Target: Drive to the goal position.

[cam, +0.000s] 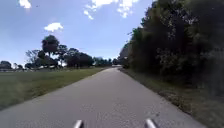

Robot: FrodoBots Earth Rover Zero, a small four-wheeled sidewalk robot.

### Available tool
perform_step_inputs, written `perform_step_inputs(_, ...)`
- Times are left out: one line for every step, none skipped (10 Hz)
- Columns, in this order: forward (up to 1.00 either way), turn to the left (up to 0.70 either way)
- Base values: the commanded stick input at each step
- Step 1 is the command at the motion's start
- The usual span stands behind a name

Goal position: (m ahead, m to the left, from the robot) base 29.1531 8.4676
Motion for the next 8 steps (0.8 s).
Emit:
perform_step_inputs(0.50,0.00)
perform_step_inputs(0.50,0.00)
perform_step_inputs(0.50,0.00)
perform_step_inputs(0.50,0.00)
perform_step_inputs(0.50,0.00)
perform_step_inputs(0.50,0.00)
perform_step_inputs(0.50,0.00)
perform_step_inputs(0.50,0.00)
